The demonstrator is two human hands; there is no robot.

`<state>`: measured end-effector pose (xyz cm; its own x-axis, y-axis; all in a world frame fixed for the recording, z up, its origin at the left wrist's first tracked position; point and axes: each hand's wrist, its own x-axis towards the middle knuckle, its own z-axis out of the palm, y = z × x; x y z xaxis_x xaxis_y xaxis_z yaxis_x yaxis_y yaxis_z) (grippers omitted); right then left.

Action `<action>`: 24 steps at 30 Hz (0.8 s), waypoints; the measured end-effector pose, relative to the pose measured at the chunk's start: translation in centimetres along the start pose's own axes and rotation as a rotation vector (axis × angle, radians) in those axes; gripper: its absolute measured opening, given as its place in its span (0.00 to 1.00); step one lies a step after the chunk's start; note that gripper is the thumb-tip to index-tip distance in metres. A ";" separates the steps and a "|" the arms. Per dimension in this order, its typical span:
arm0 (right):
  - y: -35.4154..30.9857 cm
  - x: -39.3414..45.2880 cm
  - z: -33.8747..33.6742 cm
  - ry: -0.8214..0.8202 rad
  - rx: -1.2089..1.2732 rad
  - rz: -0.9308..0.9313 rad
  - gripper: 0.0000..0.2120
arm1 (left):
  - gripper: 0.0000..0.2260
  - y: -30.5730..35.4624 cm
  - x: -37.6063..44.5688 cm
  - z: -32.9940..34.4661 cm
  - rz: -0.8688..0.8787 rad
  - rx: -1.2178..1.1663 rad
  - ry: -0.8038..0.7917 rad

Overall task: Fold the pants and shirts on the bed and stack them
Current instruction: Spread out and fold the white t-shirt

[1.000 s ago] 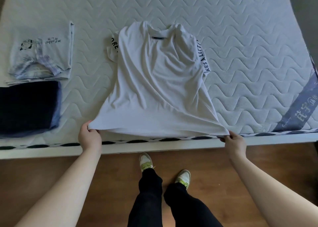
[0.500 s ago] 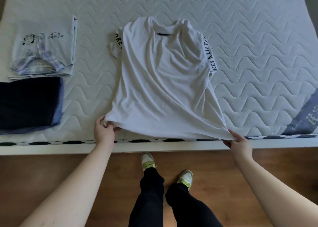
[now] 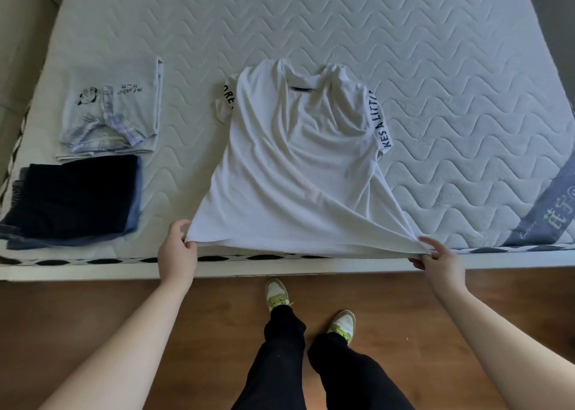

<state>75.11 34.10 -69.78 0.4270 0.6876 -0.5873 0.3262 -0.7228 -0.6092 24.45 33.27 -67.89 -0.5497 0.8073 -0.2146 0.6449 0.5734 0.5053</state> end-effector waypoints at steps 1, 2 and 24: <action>-0.5 -0.6 -0.1 -0.006 0.014 -0.017 0.21 | 0.18 0.6 -0.6 -0.3 0.017 0.014 0.000; -1.0 -1.2 -0.4 0.001 0.019 -0.028 0.21 | 0.17 1.2 -1.3 -0.7 0.023 0.027 0.006; -23.6 -9.7 -6.2 -0.039 0.253 -0.412 0.17 | 0.15 23.8 -0.5 -15.2 0.251 -0.174 -0.060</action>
<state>68.45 44.07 -46.37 0.2717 0.9186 -0.2870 0.2436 -0.3542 -0.9029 31.99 44.39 -43.10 -0.3490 0.9305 -0.1107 0.6535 0.3264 0.6830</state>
